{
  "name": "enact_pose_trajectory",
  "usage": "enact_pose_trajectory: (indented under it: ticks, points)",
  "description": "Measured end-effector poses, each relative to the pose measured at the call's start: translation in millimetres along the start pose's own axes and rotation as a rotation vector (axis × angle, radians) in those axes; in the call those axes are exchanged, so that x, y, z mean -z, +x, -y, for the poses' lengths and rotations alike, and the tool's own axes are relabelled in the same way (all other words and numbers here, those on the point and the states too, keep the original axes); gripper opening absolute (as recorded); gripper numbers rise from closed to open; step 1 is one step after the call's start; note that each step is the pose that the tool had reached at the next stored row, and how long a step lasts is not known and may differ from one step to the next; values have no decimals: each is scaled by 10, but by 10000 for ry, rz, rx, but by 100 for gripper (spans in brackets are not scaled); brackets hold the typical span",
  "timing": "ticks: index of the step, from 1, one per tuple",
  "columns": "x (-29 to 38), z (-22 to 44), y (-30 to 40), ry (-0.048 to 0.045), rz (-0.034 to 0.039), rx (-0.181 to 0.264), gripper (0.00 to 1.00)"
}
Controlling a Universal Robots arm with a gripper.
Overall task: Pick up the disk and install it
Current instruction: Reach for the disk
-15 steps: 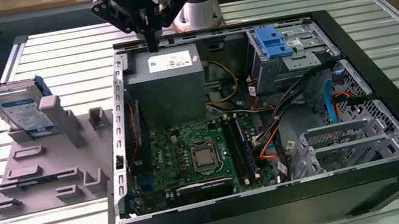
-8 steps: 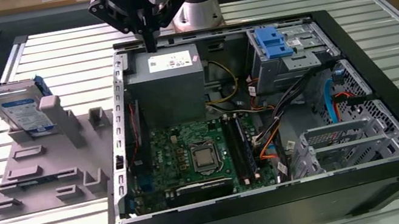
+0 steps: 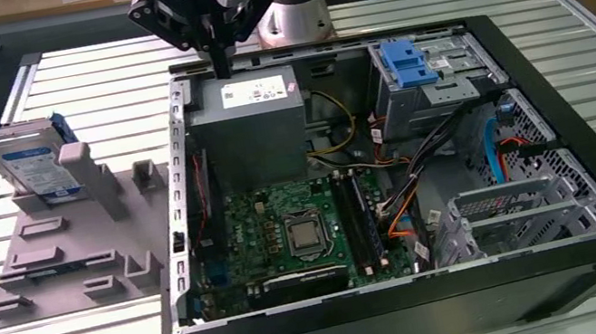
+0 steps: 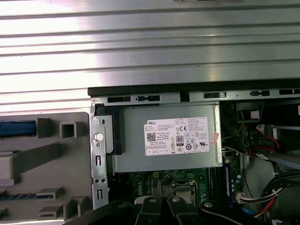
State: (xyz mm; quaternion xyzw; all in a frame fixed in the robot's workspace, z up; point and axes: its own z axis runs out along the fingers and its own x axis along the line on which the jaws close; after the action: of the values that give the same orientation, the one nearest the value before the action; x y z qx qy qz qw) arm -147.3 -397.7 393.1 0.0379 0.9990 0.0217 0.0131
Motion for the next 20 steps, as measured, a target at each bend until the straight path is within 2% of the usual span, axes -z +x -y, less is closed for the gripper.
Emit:
enact_pose_trajectory:
  ticks: [20]
  points:
    - [0,5,79,0,0,1,11]
